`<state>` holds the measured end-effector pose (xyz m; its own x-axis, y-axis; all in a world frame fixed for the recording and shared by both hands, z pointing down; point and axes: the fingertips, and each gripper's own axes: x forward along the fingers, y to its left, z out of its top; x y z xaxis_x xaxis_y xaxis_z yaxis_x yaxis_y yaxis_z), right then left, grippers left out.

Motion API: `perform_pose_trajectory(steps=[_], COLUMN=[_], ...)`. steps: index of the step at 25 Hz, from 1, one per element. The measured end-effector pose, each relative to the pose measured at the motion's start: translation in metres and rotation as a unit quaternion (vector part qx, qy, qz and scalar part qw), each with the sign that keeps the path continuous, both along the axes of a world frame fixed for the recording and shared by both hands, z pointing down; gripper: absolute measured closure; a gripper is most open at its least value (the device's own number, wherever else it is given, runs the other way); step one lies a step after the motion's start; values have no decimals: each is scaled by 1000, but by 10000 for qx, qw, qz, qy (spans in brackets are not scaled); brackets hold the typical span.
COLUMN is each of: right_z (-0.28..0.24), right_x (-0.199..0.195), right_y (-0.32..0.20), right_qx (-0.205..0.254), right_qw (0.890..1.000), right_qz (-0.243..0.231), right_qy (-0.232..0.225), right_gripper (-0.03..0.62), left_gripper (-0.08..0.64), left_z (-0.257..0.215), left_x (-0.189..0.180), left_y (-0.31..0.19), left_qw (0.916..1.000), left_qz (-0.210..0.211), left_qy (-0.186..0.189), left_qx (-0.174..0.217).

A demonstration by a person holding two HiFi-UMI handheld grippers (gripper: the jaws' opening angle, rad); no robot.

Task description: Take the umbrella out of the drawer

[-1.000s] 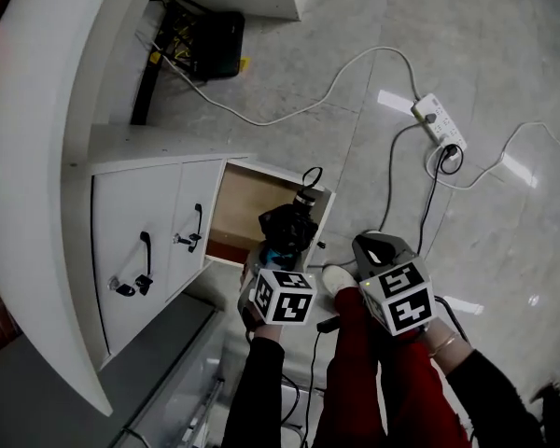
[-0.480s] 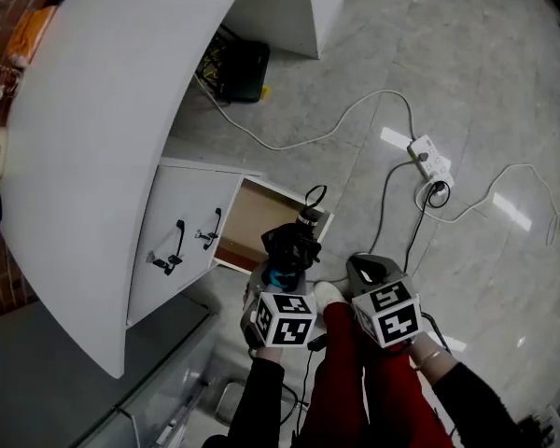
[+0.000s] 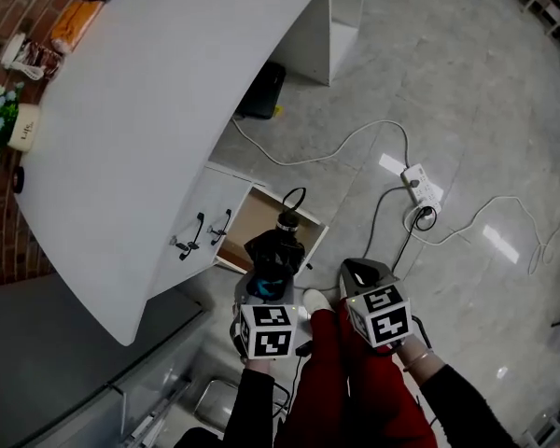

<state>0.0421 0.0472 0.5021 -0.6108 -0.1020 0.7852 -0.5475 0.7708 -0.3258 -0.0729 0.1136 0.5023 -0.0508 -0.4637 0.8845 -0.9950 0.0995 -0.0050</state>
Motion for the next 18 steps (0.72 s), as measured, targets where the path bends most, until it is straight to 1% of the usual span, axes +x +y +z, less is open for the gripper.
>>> perform_pose_trajectory(steps=[4,7,12,18], right_z=[-20,-37,-72,-128], right_x=[2,1,-1,-19], right_y=[1,7,21,26], right_qx=[36,26,131,492], right_qw=[9999,9998,9991,9961], right_qz=[-132,-175,-373,-485], right_qy=[-19,-93,-181,-554], right_gripper=[594,594,595,595], left_gripper=[330,330,330,330], left_z=[-30,-52,-97,-155], left_x=[3,7,10,-1], left_y=[7,15,32,55], left_qw=[9985,9965,9922,9858], left_qz=[-409,-588,-872,-1108], left_qy=[179,267,234,123], left_qx=[325,524,861,1255])
